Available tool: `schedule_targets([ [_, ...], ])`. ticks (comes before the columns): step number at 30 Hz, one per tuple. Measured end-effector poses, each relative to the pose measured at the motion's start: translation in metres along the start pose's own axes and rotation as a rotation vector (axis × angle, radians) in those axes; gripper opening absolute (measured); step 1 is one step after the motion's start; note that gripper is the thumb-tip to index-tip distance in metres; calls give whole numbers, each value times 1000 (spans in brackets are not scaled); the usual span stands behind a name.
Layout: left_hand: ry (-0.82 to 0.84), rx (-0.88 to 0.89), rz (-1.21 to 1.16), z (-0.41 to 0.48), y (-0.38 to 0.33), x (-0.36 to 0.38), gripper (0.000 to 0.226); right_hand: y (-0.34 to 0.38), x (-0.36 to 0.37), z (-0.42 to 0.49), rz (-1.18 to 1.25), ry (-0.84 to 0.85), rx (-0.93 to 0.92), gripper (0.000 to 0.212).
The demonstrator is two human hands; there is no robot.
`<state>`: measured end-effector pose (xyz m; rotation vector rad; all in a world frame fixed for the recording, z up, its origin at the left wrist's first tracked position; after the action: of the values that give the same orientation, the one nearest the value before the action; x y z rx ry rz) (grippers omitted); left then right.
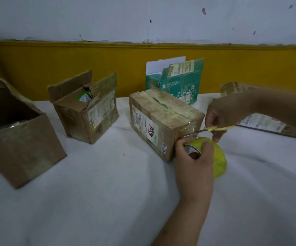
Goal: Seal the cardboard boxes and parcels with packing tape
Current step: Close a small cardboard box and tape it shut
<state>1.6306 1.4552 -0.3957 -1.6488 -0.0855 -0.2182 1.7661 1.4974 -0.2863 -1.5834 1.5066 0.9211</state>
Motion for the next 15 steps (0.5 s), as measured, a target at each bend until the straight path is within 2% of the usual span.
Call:
schedule_targets([
  [2, 2, 28, -46, 1, -2, 0, 14, 1, -10, -6, -136, -135, -13, 29],
  [3, 11, 49, -55, 1, -4, 0, 11, 0, -12, -12, -236, -174, -27, 30],
  [6, 50, 78, -80, -1, -6, -1, 10, -1, -14, -33, -300, -256, -8, 22],
  [8, 57, 75, -92, -2, -5, -2, 13, -6, -12, -48, -183, -280, -26, 23],
  [10, 59, 81, -72, -4, -7, -3, 14, -14, -3, -65, -61, -253, 55, 11],
  [12, 69, 88, -46, -7, -10, -5, 16, -22, 4, -79, -98, -305, 155, 68],
  [13, 79, 90, -35, -10, -13, -5, 17, -28, 11, -83, -116, -333, 225, 78],
  [15, 105, 94, -17, -17, -17, -8, 19, -32, 36, -88, -5, -314, 349, 71],
])
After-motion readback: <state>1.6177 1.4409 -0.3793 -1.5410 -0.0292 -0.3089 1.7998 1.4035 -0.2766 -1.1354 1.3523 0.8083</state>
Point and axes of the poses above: each hand's wrist, its own z-axis towards the middle knuckle, its own x-axis out of the palm, y = z × x, the point moved 5 cm from there along z, towards the middle knuckle, and after that the axes turned 8 degrees about -y, right-handed, at the moved point
